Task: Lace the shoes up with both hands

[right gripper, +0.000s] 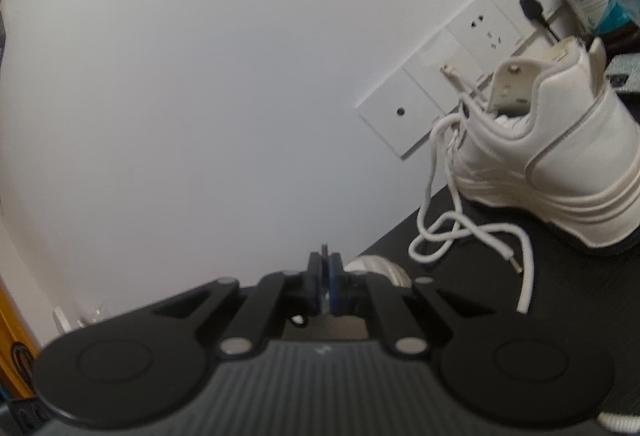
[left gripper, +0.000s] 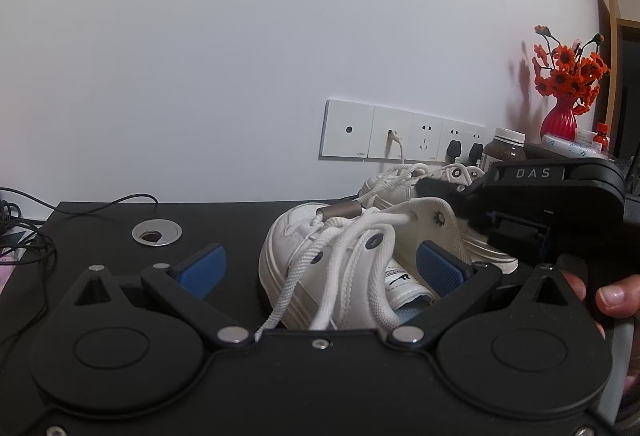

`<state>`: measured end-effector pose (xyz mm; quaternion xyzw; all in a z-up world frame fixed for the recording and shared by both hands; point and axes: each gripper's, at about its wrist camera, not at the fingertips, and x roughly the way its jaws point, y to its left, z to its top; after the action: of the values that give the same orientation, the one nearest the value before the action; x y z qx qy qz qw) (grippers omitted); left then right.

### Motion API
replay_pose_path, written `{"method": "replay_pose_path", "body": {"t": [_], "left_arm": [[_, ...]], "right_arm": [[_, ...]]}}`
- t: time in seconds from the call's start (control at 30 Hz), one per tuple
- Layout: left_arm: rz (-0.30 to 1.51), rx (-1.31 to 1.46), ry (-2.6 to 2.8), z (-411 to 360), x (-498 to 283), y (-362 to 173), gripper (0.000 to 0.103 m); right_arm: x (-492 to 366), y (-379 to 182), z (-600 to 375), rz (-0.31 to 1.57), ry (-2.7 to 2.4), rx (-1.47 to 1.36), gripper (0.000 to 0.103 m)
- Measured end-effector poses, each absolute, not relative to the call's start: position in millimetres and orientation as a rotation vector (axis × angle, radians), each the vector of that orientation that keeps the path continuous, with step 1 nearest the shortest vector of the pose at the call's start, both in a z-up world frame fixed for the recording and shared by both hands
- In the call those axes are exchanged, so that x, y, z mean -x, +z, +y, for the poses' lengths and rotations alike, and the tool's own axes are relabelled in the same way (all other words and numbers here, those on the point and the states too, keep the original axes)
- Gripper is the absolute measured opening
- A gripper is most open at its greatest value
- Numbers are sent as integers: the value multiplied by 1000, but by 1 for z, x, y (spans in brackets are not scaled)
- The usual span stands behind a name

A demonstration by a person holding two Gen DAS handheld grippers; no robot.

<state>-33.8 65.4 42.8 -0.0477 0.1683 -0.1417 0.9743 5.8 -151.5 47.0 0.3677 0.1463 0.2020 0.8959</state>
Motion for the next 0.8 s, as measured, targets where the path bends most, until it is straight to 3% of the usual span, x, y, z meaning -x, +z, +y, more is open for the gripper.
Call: {"method": "replay_pose_path", "body": {"t": [0.3, 0.43, 0.5, 0.8], "left_arm": [[339, 105, -290, 68, 32, 41, 103], [338, 105, -290, 68, 32, 41, 103], [339, 107, -291, 68, 32, 41, 103], [337, 107, -292, 68, 33, 40, 103]], "right_arm": [[-6, 49, -168, 233, 380, -789, 5], [-2, 49, -167, 227, 396, -808, 16], [-3, 49, -167, 234, 405, -814, 30], [-18, 39, -161, 402, 492, -928, 30]]}}
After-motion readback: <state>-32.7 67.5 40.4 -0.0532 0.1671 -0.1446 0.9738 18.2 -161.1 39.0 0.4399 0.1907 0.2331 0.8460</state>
